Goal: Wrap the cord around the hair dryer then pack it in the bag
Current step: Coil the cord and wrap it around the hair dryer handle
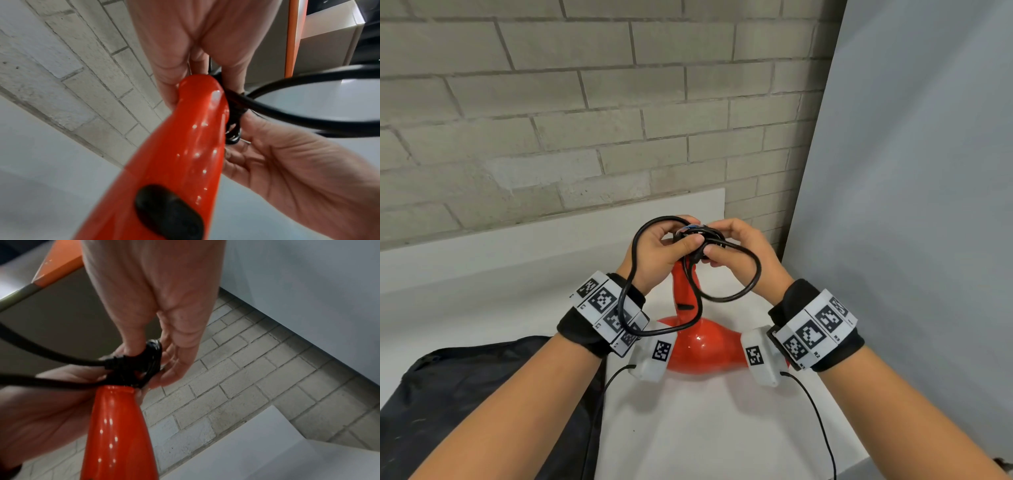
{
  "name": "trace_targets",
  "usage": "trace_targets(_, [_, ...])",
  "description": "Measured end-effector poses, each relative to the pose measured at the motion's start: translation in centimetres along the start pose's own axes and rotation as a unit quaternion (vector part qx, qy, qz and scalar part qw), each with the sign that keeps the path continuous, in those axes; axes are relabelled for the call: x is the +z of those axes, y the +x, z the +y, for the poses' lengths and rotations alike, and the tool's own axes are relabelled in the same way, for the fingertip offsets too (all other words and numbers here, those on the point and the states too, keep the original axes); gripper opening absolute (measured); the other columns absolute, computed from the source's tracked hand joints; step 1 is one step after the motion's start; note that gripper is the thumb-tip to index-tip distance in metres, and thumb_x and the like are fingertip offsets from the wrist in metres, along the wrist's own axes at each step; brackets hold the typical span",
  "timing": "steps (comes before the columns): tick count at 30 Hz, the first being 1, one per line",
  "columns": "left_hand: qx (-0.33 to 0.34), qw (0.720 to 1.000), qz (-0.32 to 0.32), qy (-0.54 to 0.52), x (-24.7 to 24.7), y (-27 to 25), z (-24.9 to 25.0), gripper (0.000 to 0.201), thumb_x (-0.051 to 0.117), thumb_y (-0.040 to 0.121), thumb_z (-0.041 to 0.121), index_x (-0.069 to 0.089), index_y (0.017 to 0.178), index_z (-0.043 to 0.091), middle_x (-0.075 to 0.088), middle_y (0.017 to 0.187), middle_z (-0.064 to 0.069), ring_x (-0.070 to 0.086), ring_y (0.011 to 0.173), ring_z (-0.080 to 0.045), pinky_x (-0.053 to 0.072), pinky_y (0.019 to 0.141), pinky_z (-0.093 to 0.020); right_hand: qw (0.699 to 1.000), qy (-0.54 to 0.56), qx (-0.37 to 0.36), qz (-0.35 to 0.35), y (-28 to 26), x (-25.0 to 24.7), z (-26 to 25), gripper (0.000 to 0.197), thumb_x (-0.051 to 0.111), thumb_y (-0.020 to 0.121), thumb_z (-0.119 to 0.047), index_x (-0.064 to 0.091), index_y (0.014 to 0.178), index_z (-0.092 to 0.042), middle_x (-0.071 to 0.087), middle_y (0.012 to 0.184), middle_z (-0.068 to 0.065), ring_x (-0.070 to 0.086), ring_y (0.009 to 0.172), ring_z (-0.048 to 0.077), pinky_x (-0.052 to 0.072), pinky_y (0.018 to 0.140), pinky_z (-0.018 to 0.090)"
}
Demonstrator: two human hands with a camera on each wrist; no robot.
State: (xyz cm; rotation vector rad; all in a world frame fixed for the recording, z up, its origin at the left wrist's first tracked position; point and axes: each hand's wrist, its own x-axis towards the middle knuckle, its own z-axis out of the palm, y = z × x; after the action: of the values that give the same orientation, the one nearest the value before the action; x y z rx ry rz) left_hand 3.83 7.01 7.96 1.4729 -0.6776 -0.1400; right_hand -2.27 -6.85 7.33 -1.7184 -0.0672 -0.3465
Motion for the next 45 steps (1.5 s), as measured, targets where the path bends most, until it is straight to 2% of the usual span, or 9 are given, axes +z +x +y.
trace_targets(5, [0.001, 1.000, -0.029, -0.001, 0.2, 0.0, -0.1, 0.021, 0.061, 0.078, -0.004, 0.062, 0.086, 0.015, 0.065, 0.083, 0.009, 0.064, 0.069, 0.000, 0.050, 0.061, -0.013, 0.997, 0.031, -0.025, 0.072, 0.4, 0.3, 0.8, 0.024, 0.064, 0.080, 0.002, 0.050, 0.091, -0.015, 0.047, 0.072, -0.001, 0.057, 0.060, 0.013, 0.053, 0.059, 0.016])
trace_targets(8, [0.013, 1.000, -0.027, 0.004, 0.9, 0.4, -0.1, 0.018, 0.066, 0.073, 0.007, 0.063, 0.086, 0.018, 0.066, 0.085, 0.007, 0.064, 0.074, -0.003, 0.054, 0.069, -0.018, 0.995, -0.049, -0.056, 0.074, 0.1, -0.2, 0.4, 0.032, 0.062, 0.082, 0.001, 0.053, 0.102, -0.023, 0.039, 0.068, 0.000, 0.053, 0.065, 0.022, 0.056, 0.068, 0.031])
trace_targets(12, [0.009, 1.000, -0.015, 0.000, 0.5, 0.6, -0.7, 0.014, 0.063, 0.072, 0.010, 0.063, 0.084, 0.018, 0.069, 0.068, 0.012, 0.063, 0.069, -0.003, 0.053, 0.068, -0.017, 0.999, -0.041, -0.009, -0.029, 0.5, -0.6, -0.2, 0.035, 0.051, 0.089, -0.001, 0.052, 0.107, -0.030, 0.053, 0.085, 0.006, 0.061, 0.071, 0.020, 0.055, 0.063, 0.030])
trace_targets(17, [0.016, 0.999, -0.031, 0.006, 0.2, 0.4, -0.7, 0.015, 0.059, 0.070, 0.016, 0.064, 0.084, 0.020, 0.070, 0.072, 0.016, 0.061, 0.072, -0.001, 0.051, 0.071, -0.015, 0.994, -0.041, 0.049, -0.087, 0.9, -1.0, -0.5, 0.026, 0.047, 0.092, -0.003, 0.051, 0.117, -0.006, 0.062, 0.089, 0.006, 0.062, 0.079, 0.020, 0.052, 0.068, 0.028])
trace_targets(23, [0.021, 0.999, -0.034, 0.002, 0.1, 0.1, -0.7, 0.012, 0.061, 0.074, 0.015, 0.064, 0.084, 0.021, 0.069, 0.071, 0.015, 0.062, 0.071, -0.002, 0.051, 0.068, -0.014, 0.986, -0.039, 0.009, -0.161, 1.1, -2.9, -0.4, 0.055, 0.046, 0.082, 0.019, 0.044, 0.132, -0.006, 0.056, 0.120, 0.006, 0.058, 0.106, 0.015, 0.052, 0.085, 0.022])
trace_targets(30, [0.007, 0.998, -0.066, 0.007, 0.4, -0.3, -0.5, 0.020, 0.054, 0.083, -0.001, 0.061, 0.089, 0.017, 0.069, 0.064, 0.015, 0.062, 0.064, 0.001, 0.051, 0.063, -0.012, 0.985, 0.163, 0.007, 0.062, 1.9, -3.6, 0.3, 0.018, 0.048, 0.087, 0.009, 0.062, 0.088, -0.003, 0.072, 0.068, -0.003, 0.068, 0.063, 0.006, 0.057, 0.064, 0.017])
trace_targets(38, [-0.012, 0.998, -0.065, 0.010, -0.8, -0.7, -0.5, 0.018, 0.056, 0.084, 0.007, 0.063, 0.089, 0.023, 0.064, 0.058, 0.010, 0.057, 0.061, -0.001, 0.048, 0.065, -0.014, 0.943, 0.004, 0.158, 0.292, 3.2, -8.9, 5.5, 0.024, 0.051, 0.088, 0.004, 0.051, 0.069, -0.011, 0.056, 0.072, 0.011, 0.058, 0.038, 0.009, 0.050, 0.045, 0.015])
trace_targets(41, [-0.016, 0.997, -0.077, 0.005, -0.8, -0.6, -0.7, 0.013, 0.059, 0.079, 0.019, 0.064, 0.090, 0.025, 0.064, 0.059, 0.008, 0.058, 0.062, -0.004, 0.049, 0.065, -0.016, 0.907, -0.221, 0.304, 0.191, 2.9, -11.0, 8.8, 0.024, 0.054, 0.087, -0.006, 0.051, 0.065, -0.014, 0.058, 0.076, 0.011, 0.054, 0.031, 0.001, 0.050, 0.049, 0.019])
trace_targets(45, [-0.021, 0.997, -0.079, 0.007, 0.0, -0.4, -0.8, 0.013, 0.056, 0.085, 0.014, 0.064, 0.088, 0.024, 0.062, 0.055, 0.007, 0.055, 0.057, -0.004, 0.046, 0.062, -0.017, 0.770, -0.471, 0.397, -0.167, 1.1, -8.3, 7.3, 0.039, 0.052, 0.091, -0.026, 0.056, 0.117, 0.003, 0.063, 0.113, 0.015, 0.059, 0.088, 0.021, 0.051, 0.090, 0.031])
